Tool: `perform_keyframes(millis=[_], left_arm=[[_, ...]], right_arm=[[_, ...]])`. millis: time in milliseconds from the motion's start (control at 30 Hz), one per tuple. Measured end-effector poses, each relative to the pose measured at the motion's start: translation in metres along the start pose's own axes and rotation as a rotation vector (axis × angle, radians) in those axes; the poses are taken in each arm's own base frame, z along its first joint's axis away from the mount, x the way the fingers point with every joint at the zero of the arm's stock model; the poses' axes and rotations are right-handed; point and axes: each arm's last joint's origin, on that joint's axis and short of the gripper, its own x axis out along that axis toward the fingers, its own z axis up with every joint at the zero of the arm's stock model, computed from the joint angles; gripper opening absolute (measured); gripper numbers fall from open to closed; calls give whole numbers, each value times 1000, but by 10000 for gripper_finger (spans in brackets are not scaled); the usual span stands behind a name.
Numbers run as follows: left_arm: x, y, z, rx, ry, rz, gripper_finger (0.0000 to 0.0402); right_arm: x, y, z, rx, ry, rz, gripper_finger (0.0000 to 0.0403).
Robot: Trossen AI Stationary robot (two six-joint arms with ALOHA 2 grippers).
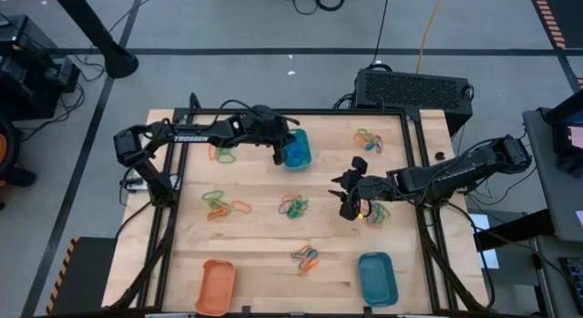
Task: Sort rubber bands into baskets
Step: Put the blue rubber band into the top blue bin
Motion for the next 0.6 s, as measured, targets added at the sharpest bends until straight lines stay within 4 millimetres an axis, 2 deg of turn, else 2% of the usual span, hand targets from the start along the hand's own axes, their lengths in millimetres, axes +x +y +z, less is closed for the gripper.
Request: perform_keyframes(millis=[300, 467, 600], left_arm=[[0, -3, 1, -55, 3, -12, 75], [6, -11, 25, -59, -59, -40, 75], [25, -15, 43, -37, -75, -67, 75]], right_arm=[[0, 0, 0, 0, 4, 10, 155], [-7, 1, -2, -17, 42, 80, 155], [-22, -4, -4, 2, 69, 79, 155]])
